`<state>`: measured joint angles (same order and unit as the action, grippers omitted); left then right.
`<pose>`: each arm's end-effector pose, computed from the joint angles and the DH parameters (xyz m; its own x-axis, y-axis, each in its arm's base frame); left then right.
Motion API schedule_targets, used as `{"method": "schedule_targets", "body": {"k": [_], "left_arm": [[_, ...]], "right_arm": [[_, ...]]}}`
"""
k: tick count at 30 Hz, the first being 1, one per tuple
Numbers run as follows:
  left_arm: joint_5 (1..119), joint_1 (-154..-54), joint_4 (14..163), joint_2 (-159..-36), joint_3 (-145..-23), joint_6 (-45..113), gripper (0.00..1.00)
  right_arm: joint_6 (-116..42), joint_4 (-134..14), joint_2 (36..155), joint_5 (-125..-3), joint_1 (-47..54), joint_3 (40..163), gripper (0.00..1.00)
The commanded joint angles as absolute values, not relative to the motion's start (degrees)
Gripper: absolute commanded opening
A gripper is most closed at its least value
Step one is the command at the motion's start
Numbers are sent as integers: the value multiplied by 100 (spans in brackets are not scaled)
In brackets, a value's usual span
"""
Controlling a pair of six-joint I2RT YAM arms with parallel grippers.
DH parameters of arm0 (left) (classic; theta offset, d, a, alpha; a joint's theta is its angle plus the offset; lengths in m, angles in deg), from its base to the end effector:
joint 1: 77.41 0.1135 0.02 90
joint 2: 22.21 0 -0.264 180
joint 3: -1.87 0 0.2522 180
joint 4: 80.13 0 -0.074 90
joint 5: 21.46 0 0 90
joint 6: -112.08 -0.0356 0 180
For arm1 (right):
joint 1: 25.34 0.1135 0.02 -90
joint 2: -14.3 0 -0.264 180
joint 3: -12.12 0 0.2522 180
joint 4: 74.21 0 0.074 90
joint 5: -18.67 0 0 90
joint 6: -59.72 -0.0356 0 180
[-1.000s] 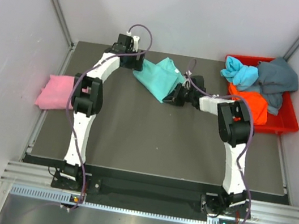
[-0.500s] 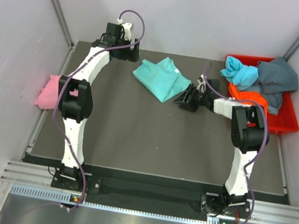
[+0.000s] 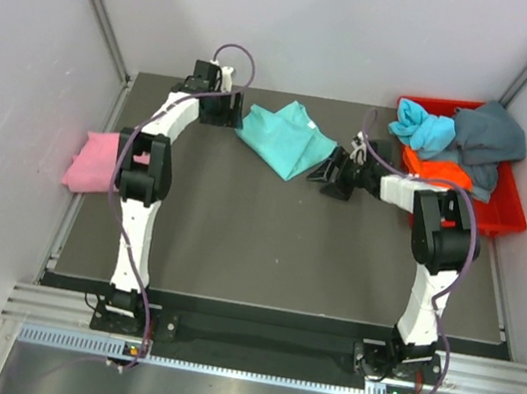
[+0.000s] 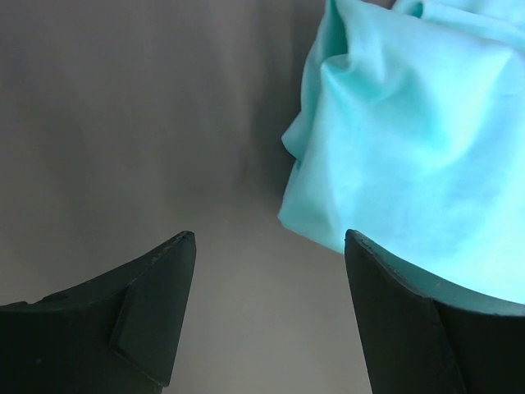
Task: Fold and stack the t-shirts
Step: Fold the tshirt
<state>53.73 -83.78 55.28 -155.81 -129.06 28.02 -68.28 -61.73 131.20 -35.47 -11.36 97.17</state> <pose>0.5233 -0.0676 0.2133 -0.7549 -0.0164 -0.6556 0.2026 0.9449 -0.2570 0.4095 0.1235 0.1440 -0.9052 0.2888 -0.3117 -0.0572 0.6439 0.7630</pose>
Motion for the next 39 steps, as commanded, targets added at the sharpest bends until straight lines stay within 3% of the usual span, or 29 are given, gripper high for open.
{"method": "schedule_targets", "body": {"k": [1,7,10,12,14,18,25,27,39], "left_arm": [[5131,-8339,5702,-15826,-13326,2824,78],[4964,-8365,5798,-16169,-13590,2815,75],[4807,-8392,5807,-16231,-13599,2815,68],[4692,-8409,5799,-16231,-13582,2824,61],[4508,-8436,5790,-16205,-13468,2832,48],[4068,-8471,5781,-16047,-13169,2894,30],[3602,-8515,5772,-15888,-12773,3034,19],[3479,-8515,5763,-15766,-12607,3087,12],[3066,-8532,5755,-14764,-11218,3298,8]], "right_arm": [[-6746,-6160,12654,-3582,-1259,9655,72],[-6675,-6142,12505,-3696,-1374,9506,73],[-6632,-6142,12469,-3766,-1418,9444,73],[-6596,-6125,12460,-3810,-1444,9409,73],[-6579,-6124,12460,-3845,-1453,9417,73],[-6561,-6177,12495,-3881,-1453,9453,72],[-6526,-6212,12495,-3933,-1435,9453,71],[-6509,-6204,12452,-3942,-1435,9435,71],[-6544,-6239,12100,-3977,-1374,9137,71]]}}
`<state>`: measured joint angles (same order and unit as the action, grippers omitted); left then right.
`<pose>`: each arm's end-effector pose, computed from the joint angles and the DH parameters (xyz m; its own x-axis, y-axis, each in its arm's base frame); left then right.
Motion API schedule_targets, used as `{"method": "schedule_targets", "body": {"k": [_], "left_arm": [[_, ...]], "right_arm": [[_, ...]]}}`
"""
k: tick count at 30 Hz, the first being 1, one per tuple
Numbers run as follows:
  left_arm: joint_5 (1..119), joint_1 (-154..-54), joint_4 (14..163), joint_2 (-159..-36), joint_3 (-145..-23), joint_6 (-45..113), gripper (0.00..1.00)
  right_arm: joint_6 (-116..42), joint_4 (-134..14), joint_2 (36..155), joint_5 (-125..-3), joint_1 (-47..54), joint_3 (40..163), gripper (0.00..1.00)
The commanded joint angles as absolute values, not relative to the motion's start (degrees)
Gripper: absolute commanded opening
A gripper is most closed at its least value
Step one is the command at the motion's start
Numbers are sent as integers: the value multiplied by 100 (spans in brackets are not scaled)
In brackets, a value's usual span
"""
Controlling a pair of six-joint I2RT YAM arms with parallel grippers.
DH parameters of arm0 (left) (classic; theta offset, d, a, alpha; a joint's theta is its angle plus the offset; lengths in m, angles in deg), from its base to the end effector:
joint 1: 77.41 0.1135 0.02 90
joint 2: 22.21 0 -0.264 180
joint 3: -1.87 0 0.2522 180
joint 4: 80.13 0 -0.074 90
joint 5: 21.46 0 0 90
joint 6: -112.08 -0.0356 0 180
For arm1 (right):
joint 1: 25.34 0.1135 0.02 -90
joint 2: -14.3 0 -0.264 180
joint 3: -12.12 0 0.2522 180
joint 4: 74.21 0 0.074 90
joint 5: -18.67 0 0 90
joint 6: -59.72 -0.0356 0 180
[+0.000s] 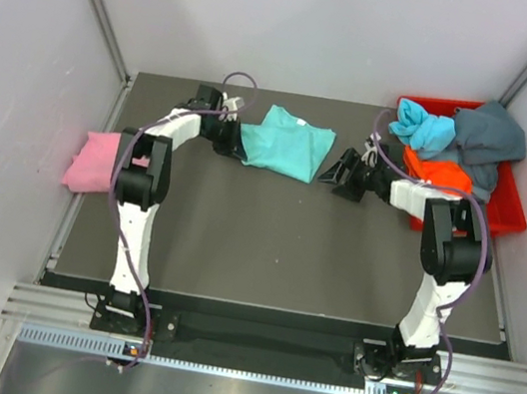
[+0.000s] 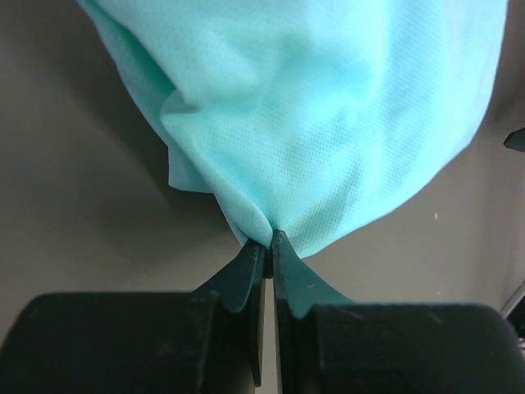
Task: Fold and stack the t-shirts
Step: Fold the tshirt
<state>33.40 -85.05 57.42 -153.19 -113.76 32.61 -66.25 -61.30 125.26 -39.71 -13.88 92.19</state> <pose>0.4842 -0.0856 0.1588 -0.9000 -0.0301 -0.4349 0.2525 0.7773 -0.5762 0.3943 0.0990 0.1584 -0.8662 0.3347 -0.3710 -0.0386 0.6954 0.7176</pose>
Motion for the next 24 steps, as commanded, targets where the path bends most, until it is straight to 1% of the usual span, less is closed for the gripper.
{"method": "schedule_targets", "body": {"k": [1,5,6,7,8,9,10,11,12,13,14,15,17,19,24], "left_arm": [[3048,-8541,5737,-14685,-11087,3281,7],[3022,-8567,5728,-14474,-10726,3228,4],[3048,-8594,5728,-14421,-10664,3210,5],[3074,-8603,5711,-14377,-10551,3202,8],[3118,-8611,5685,-14298,-10523,3210,24],[3153,-8611,5650,-14271,-10514,3236,35],[3240,-8611,5527,-14236,-10567,3237,55],[3293,-8611,5474,-14131,-10619,3202,63],[3346,-8611,5421,-14061,-10672,3132,75],[3460,-8611,5386,-13973,-10760,3105,79],[3513,-8611,5325,-13807,-10804,3061,81],[3609,-8603,5281,-13744,-10917,3000,86],[3951,-8603,5236,-13621,-11024,2964,91],[4128,-8603,5201,-13655,-11242,2850,95],[4611,-8594,5279,-14173,-11883,2534,94]], "right_arm": [[-6552,-6239,12065,-3977,-1365,9093,71],[-6544,-6283,11810,-4004,-1339,8829,71],[-6535,-6291,11714,-4004,-1339,8733,70],[-6517,-6300,11661,-4004,-1330,8697,70],[-6509,-6300,11591,-3995,-1330,8671,70],[-6439,-6283,11564,-3995,-1339,8679,70],[-6395,-6274,11564,-3986,-1339,8714,70],[-6359,-6239,11581,-3977,-1339,8775,70],[-6316,-6221,11616,-3960,-1339,8846,70],[-6237,-6204,11660,-3951,-1339,9064,70],[-6210,-6177,11721,-3907,-1339,9179,70],[-6184,-6177,11870,-3881,-1339,9467,70],[-6148,-6186,12081,-3828,-1330,9794,70],[-6069,-6195,12459,-3819,-1312,10330,69],[-6043,-6274,13391,-3784,-1295,11497,69]]}}
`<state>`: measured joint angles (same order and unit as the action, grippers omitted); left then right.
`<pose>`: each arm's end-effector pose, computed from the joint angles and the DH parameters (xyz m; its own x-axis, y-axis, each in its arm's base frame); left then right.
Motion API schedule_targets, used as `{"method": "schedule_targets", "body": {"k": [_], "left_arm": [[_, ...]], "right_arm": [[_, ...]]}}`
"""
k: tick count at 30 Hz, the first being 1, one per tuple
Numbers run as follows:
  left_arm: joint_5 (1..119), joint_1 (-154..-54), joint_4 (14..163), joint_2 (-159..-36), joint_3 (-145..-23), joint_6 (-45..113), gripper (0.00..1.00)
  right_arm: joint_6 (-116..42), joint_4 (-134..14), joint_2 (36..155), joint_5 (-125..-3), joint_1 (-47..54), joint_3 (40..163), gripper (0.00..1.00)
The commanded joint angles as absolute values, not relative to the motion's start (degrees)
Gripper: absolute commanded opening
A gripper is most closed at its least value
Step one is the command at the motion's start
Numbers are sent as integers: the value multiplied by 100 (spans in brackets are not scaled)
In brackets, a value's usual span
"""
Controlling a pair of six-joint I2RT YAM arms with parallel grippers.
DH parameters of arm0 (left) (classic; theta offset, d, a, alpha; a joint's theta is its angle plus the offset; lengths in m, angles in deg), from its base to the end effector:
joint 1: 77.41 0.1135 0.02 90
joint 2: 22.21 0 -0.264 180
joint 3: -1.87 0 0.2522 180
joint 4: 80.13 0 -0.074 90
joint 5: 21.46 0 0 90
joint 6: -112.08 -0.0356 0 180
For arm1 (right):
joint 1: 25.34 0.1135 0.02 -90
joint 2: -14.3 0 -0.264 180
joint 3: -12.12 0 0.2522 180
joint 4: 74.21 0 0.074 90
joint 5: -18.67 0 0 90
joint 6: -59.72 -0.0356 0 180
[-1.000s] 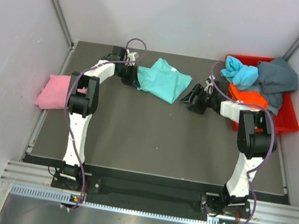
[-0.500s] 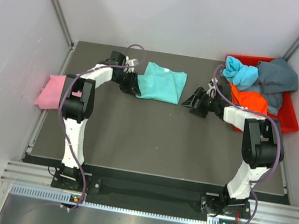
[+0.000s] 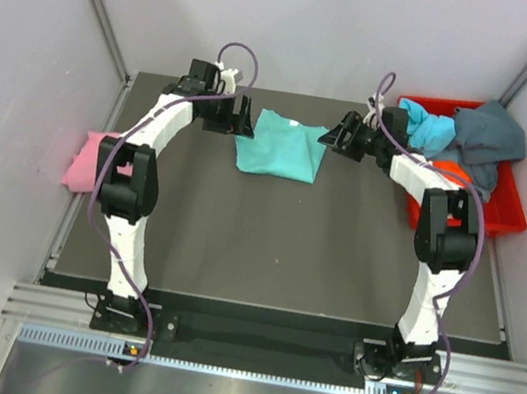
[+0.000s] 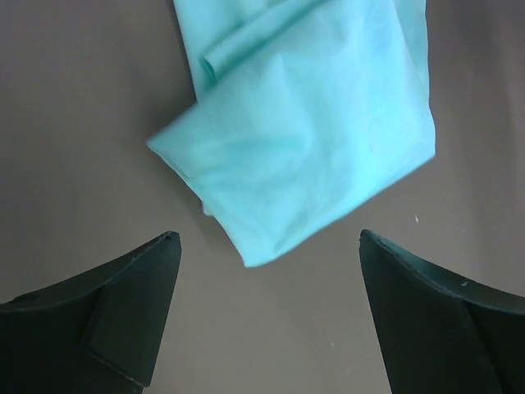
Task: Fold and stack the t-shirts
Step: Fold the tshirt
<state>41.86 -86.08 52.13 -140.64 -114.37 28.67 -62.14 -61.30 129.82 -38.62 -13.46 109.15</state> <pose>0.4581 -0.0860 0.2551 -0.7998 0.0182 -0.6000 0.3308 0.8474 -0.4152 0.4478 0.1139 0.2176 -0.7627 0.2934 -0.5763 -0.2614 0.6753 0.6897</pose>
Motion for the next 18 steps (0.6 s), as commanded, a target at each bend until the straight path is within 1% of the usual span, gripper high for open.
{"method": "schedule_targets", "body": {"k": [1,3,5,9,14,18], "left_arm": [[4656,-8594,5306,-14400,-12007,2499,93],[4778,-8594,5315,-14656,-12427,2437,92],[4937,-8594,5368,-14964,-12649,2437,88],[5201,-8585,5544,-15264,-13036,2419,84],[5263,-8594,5605,-15378,-13072,2419,82],[5315,-8585,5579,-15352,-12958,2419,82]], "right_arm": [[-6017,-6300,13514,-3801,-1303,11631,68],[-5973,-6291,13822,-3828,-1286,11991,68],[-5937,-6300,14067,-3828,-1295,12168,68],[-5832,-6361,14367,-3784,-1295,12572,68],[-5884,-6441,14674,-3696,-1260,12863,68],[-6077,-6564,14728,-3617,-1172,12793,67]]}}
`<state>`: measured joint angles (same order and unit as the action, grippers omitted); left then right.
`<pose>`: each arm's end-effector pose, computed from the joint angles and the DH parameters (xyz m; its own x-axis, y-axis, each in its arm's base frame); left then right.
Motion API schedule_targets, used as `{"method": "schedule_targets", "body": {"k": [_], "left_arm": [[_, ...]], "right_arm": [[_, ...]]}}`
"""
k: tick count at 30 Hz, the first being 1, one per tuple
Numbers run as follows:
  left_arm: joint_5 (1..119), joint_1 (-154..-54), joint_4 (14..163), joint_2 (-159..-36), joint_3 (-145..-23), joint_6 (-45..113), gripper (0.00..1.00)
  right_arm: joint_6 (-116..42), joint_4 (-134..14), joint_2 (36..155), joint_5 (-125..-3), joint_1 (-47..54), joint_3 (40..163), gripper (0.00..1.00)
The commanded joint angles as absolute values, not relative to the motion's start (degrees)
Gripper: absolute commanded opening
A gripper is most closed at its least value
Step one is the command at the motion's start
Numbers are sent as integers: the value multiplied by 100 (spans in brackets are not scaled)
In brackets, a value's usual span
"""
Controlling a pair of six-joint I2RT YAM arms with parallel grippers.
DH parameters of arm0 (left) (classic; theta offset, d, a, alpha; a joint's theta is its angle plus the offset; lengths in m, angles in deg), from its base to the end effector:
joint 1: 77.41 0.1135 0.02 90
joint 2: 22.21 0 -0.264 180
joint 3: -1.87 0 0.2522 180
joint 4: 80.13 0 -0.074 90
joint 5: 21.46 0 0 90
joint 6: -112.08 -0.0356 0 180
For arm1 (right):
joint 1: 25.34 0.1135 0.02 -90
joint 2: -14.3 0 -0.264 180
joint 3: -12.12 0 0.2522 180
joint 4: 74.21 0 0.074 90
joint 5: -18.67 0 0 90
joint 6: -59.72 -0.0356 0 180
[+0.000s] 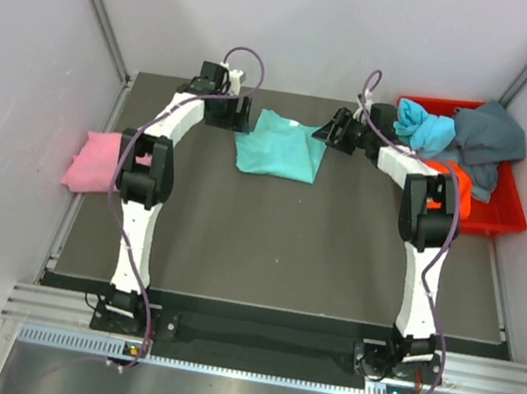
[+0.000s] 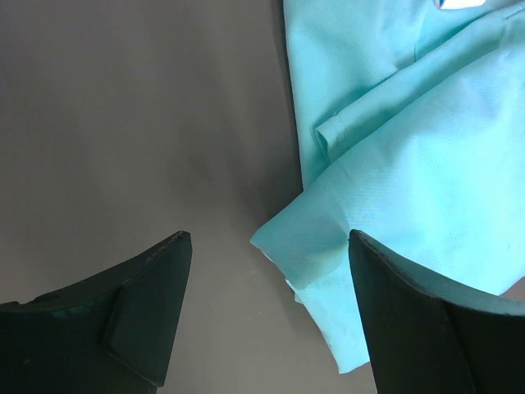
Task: Fold and stack the t-shirts
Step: Fold the tshirt
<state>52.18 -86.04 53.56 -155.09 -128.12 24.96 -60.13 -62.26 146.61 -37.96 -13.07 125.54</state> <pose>0.5148 -0.0883 0.2124 -0.7639 0.0672 -0.6419 0.2879 0.9256 -0.2458 0.5092 0.1308 0.1739 -0.7525 0.2617 -0.6043 -0.3049 0.6750 0.6719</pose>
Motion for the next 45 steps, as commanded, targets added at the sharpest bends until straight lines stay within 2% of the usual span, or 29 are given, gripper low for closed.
{"method": "schedule_targets", "body": {"k": [1,6,14,19,28,45], "left_arm": [[5324,-8585,5570,-15335,-12940,2411,82],[5421,-8594,5561,-15291,-12896,2437,82],[5676,-8576,5474,-15194,-12949,2419,90],[5483,-8541,5351,-15071,-12888,2446,94],[5272,-8541,5421,-14860,-12343,2595,94],[5017,-8585,5728,-15615,-13177,2569,77]], "right_arm": [[-6095,-6599,14736,-3582,-1163,12775,67],[-6332,-6722,14903,-3503,-1093,12740,67],[-6614,-6687,15124,-3608,-996,12556,68],[-6693,-6643,14834,-3485,-987,11818,69],[-6807,-6652,14165,-3371,-987,10868,69],[-6719,-6669,14104,-3485,-978,10973,71]]}}
